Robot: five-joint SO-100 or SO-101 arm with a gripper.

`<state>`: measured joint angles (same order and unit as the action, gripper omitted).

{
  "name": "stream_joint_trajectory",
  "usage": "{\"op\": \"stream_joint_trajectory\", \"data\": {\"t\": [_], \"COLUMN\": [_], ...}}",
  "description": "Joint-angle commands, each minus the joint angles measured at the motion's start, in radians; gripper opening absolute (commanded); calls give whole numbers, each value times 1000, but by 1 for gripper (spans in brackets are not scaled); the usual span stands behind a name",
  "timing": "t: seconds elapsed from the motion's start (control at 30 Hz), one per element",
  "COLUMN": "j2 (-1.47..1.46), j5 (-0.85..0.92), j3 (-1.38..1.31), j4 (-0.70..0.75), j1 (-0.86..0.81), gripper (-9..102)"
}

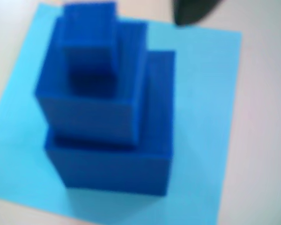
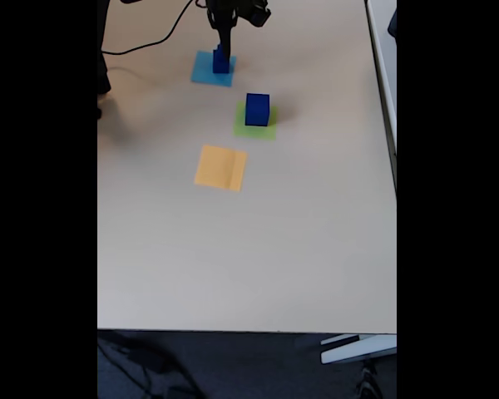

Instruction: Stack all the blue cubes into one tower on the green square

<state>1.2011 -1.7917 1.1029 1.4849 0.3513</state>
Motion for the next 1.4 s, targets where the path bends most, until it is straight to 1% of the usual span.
{"op": "stream_joint_trajectory", "data": {"t": [0.0,0.2,0.4,0.67,1.37], "j2": [97,106,114,117,107], "j5": [11,17,20,14,25], "j3": [-2,23,52,64,67], "j4": [-15,-34,-55,-63,-67], "j1": [-6,-12,-17,-15,-34], "gripper": [29,28,20,16,14]}}
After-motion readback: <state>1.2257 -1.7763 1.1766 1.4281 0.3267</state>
